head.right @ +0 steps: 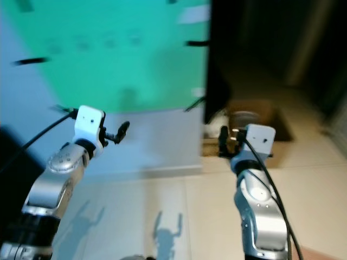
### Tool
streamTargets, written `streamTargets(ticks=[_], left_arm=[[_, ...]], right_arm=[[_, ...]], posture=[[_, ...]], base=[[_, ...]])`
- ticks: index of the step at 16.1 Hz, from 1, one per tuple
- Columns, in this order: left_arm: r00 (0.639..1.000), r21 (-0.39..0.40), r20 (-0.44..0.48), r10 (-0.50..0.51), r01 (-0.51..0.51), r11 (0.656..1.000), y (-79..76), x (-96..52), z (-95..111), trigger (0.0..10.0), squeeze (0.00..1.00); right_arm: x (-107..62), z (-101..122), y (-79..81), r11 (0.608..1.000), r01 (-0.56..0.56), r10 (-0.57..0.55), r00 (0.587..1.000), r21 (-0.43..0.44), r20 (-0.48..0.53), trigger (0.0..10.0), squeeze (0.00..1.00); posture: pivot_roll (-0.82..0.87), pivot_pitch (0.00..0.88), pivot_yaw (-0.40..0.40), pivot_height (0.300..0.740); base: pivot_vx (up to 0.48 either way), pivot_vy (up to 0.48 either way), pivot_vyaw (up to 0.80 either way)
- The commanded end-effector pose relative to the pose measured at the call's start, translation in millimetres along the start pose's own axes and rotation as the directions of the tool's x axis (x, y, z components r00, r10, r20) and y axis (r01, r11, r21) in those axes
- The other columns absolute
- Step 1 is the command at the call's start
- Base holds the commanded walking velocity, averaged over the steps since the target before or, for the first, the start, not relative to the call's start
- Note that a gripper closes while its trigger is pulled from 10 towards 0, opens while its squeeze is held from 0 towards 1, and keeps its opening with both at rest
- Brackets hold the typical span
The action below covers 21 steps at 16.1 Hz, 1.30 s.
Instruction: Hang keys on a hook
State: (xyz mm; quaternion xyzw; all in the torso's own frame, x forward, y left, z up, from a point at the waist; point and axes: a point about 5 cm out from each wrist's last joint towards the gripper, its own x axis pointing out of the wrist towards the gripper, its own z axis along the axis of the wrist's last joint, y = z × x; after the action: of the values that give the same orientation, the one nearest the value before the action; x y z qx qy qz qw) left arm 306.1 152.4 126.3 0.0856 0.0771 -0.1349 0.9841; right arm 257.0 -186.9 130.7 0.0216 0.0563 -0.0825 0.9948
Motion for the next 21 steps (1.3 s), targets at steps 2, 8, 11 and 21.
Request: streamTargets(ticks=[2, 8, 11, 21], left_arm=[[1.000, -0.015, 0.007, 0.023, -0.023, 1.000, 8.3, -3.4, -1, 10.0, 0.90], [1.000, -0.035, 0.009, 0.025, -0.024, 0.999, 6.5, -10.2, -10, 10.0, 0.91], [1.000, -0.032, 0.005, 0.031, -0.031, 0.999, 6.8, -10.7, -11, 10.0, 0.92], [1.000, -0.030, 0.024, 0.019, -0.019, 0.999, 3.6, -7.8, -6, 10.0, 0.93]], right_arm=[[0.2, -1, 2.9, 1.000, -0.017, 0.017, 1.000, 0.000, 0.003, 10.0, 1.00], [3.1, -1, 2.6, 0.999, -0.010, 0.009, 1.000, -0.041, -0.008, 10.0, 1.00], [4.7, -1, -0.8, 0.999, 0.018, -0.018, 1.000, -0.048, -0.008, 10.0, 1.00], [5.8, -8, -1.8, 0.992, 0.052, -0.056, 0.998, -0.117, -0.027, 10.0, 1.00]], posture=[[-0.15, 0.000, 0.078, 0.740], [-0.15, 0.000, 0.053, 0.740], [-0.15, 0.000, 0.043, 0.740], [-0.13, 0.000, 0.033, 0.740]], base=[[0.255, 0.000, 0.80], [0.252, 0.000, 0.71], [0.251, 0.000, 0.00], [0.292, 0.000, 0.00]])
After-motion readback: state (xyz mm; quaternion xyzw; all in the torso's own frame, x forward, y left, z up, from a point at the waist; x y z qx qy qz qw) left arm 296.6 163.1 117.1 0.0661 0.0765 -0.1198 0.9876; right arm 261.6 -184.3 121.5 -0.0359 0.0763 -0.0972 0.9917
